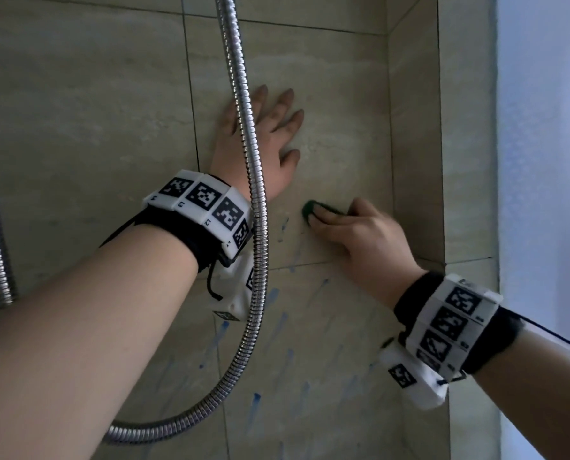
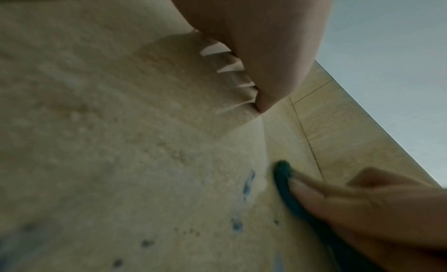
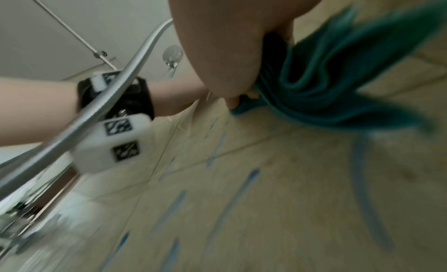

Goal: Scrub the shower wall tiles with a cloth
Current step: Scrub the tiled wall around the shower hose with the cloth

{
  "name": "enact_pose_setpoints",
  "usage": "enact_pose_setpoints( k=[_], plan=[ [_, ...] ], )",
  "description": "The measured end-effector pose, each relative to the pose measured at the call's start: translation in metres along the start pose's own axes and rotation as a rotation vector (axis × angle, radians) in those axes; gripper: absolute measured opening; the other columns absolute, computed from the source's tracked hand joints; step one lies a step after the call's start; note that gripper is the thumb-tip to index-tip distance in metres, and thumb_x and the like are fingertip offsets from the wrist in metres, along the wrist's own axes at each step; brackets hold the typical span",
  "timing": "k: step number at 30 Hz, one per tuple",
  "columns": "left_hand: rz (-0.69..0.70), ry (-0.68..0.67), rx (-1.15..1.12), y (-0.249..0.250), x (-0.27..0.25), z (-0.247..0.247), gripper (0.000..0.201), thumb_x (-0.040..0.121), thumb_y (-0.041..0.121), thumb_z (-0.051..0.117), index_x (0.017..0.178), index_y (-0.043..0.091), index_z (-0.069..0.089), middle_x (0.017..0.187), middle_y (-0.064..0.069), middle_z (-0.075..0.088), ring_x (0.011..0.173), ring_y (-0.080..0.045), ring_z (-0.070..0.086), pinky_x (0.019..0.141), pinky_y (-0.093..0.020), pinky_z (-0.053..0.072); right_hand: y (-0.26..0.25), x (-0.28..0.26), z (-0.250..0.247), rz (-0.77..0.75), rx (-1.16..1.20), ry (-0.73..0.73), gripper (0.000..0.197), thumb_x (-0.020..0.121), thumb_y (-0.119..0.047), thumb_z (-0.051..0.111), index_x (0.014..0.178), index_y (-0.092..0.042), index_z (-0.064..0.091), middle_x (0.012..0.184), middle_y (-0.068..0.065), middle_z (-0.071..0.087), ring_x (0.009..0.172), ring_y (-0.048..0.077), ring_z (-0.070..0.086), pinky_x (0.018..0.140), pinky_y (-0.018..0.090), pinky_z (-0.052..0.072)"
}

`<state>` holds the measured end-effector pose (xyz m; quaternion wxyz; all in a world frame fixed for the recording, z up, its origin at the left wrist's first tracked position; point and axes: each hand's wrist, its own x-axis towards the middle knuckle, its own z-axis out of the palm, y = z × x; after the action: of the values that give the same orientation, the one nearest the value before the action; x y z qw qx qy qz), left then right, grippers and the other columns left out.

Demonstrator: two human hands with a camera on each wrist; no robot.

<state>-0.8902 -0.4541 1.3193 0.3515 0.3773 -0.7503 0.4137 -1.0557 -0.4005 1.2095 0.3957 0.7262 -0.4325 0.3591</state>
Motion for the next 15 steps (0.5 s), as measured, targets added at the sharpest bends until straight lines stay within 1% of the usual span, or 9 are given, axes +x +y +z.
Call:
enact_pose_setpoints(
  k=[1, 3, 5, 8, 10, 11, 13, 14, 15],
  plan=[
    [0.000, -0.004, -0.005, -0.001, -0.001, 0.000, 0.058, 0.099, 0.042, 0.039, 0.152, 0.029, 0.021, 0.162, 0.007, 0.003, 0.148, -0.024, -0.004, 0.117, -0.044, -0.005, 0.003, 0.005, -0.007, 0.047, -0.015, 0.012, 0.047, 0.081, -0.010, 0.042, 0.120, -0.015, 0.068, 0.117, 0.002, 0.068, 0.069, 0.030, 0.052, 0.052, 0.031, 0.049],
    [0.000, -0.010, -0.020, -0.002, -0.002, 0.000, 0.058, 0.099, 0.042, 0.038, 0.152, 0.029, 0.021, 0.162, 0.008, 0.003, 0.148, -0.023, -0.005, 0.118, -0.045, -0.004, 0.013, 0.020, -0.024, 0.230, -0.093, 0.037, 0.054, 0.087, -0.007, 0.041, 0.139, -0.021, 0.050, 0.125, 0.008, 0.062, 0.090, 0.036, 0.052, 0.066, 0.036, 0.048],
    [0.000, -0.014, -0.028, -0.001, -0.004, 0.000, 0.057, 0.099, 0.042, 0.038, 0.152, 0.030, 0.020, 0.162, 0.008, 0.002, 0.148, -0.022, -0.006, 0.118, -0.046, -0.004, 0.024, 0.032, -0.033, 0.444, -0.136, -0.045, 0.062, 0.091, -0.006, 0.040, 0.149, -0.024, 0.032, 0.126, 0.015, 0.055, 0.108, 0.035, 0.046, 0.074, 0.037, 0.043],
    [0.009, -0.012, -0.024, 0.000, -0.006, 0.001, 0.057, 0.100, 0.041, 0.037, 0.152, 0.029, 0.020, 0.162, 0.008, 0.002, 0.148, -0.022, -0.006, 0.118, -0.046, -0.004, 0.019, 0.031, -0.033, 0.577, -0.123, -0.073, 0.061, 0.092, -0.007, 0.039, 0.150, -0.020, 0.028, 0.117, 0.020, 0.054, 0.106, 0.035, 0.047, 0.072, 0.035, 0.038],
    [0.017, -0.014, -0.027, 0.001, -0.009, 0.002, 0.057, 0.099, 0.040, 0.038, 0.152, 0.029, 0.020, 0.162, 0.008, 0.003, 0.148, -0.023, -0.005, 0.118, -0.046, -0.004, 0.010, 0.018, -0.018, 0.522, -0.095, -0.092, 0.061, 0.090, -0.006, 0.041, 0.149, -0.019, 0.032, 0.124, 0.020, 0.053, 0.103, 0.034, 0.049, 0.072, 0.035, 0.043],
    [0.024, -0.018, -0.029, 0.001, -0.011, 0.003, 0.057, 0.099, 0.039, 0.038, 0.152, 0.029, 0.021, 0.162, 0.008, 0.003, 0.148, -0.023, -0.005, 0.118, -0.046, -0.004, 0.004, 0.008, -0.009, 0.413, -0.092, -0.089, 0.060, 0.086, -0.005, 0.041, 0.146, -0.016, 0.039, 0.131, 0.017, 0.054, 0.098, 0.034, 0.051, 0.068, 0.035, 0.047],
    [0.033, -0.023, -0.032, 0.001, -0.015, 0.005, 0.056, 0.100, 0.039, 0.038, 0.152, 0.029, 0.021, 0.161, 0.008, 0.004, 0.148, -0.023, -0.005, 0.117, -0.046, -0.004, -0.013, -0.008, -0.001, 0.207, -0.026, -0.148, 0.060, 0.075, -0.009, 0.035, 0.130, -0.009, 0.058, 0.128, 0.008, 0.062, 0.078, 0.031, 0.056, 0.047, 0.029, 0.047],
    [0.038, -0.026, -0.030, 0.001, -0.018, 0.006, 0.056, 0.100, 0.039, 0.038, 0.152, 0.029, 0.022, 0.161, 0.008, 0.004, 0.148, -0.023, -0.005, 0.118, -0.047, -0.003, -0.014, -0.015, 0.003, 0.139, -0.011, -0.156, 0.060, 0.071, -0.011, 0.033, 0.123, -0.008, 0.064, 0.123, 0.006, 0.065, 0.069, 0.028, 0.055, 0.040, 0.026, 0.044],
    [0.044, -0.033, -0.028, 0.001, -0.019, 0.006, 0.056, 0.100, 0.039, 0.038, 0.152, 0.029, 0.021, 0.161, 0.009, 0.003, 0.148, -0.023, -0.005, 0.118, -0.047, -0.003, -0.014, -0.018, 0.003, 0.101, -0.005, -0.159, 0.059, 0.071, -0.009, 0.036, 0.121, -0.010, 0.066, 0.121, 0.003, 0.066, 0.067, 0.026, 0.052, 0.038, 0.025, 0.042]
  ],
)
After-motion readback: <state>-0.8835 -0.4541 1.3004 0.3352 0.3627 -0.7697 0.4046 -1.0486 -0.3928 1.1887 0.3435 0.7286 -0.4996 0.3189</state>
